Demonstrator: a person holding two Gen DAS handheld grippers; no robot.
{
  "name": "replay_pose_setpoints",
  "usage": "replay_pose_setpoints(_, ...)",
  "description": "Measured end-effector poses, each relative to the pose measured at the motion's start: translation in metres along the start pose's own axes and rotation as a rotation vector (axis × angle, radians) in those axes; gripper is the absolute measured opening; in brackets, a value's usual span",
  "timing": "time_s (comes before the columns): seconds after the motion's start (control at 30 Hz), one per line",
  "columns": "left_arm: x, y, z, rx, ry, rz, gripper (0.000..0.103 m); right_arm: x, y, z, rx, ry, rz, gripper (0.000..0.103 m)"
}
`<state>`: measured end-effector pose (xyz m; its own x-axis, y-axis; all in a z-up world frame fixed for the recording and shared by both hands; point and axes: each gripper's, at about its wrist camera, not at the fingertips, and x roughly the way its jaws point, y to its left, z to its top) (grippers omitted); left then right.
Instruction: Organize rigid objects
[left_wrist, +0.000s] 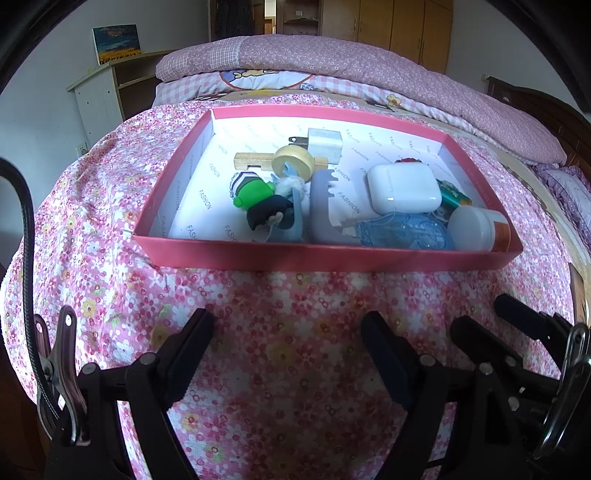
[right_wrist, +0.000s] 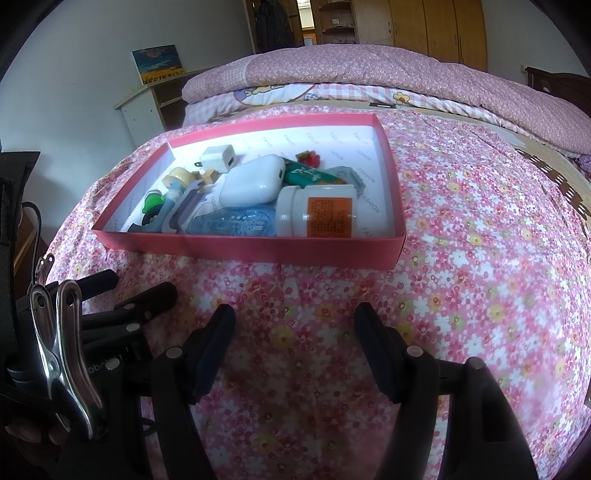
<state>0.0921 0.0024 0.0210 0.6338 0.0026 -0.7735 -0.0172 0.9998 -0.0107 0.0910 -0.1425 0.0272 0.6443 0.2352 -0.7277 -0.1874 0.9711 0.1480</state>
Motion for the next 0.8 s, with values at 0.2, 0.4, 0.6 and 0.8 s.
replay_pose_setpoints(0.2, 0.0001, -0.0001, -0.0001, 0.001, 0.0, 0.001, 0.086, -0.0002, -0.0004, 0.0012, 0.0, -0.003, 0.0, 0.069)
replay_pose_setpoints(0.4, 0.0006, 0.0007, 0.0001, 0.001, 0.0, 0.001, 0.086, -0.0001, -0.0001, 0.0013, 0.0, -0.004, 0.001, 0.069)
replay_pose_setpoints(0.6, 0.0006, 0.0008, -0.0001, 0.001, 0.0, 0.001, 0.086, -0.0005, 0.0002, 0.0003, 0.0, -0.003, 0.0, 0.069)
replay_pose_setpoints(0.8, 0.0007, 0.0005, 0.0, 0.001, 0.0, 0.001, 0.086, -0.0004, 0.0001, 0.0001, -0.001, -0.004, 0.0, 0.069)
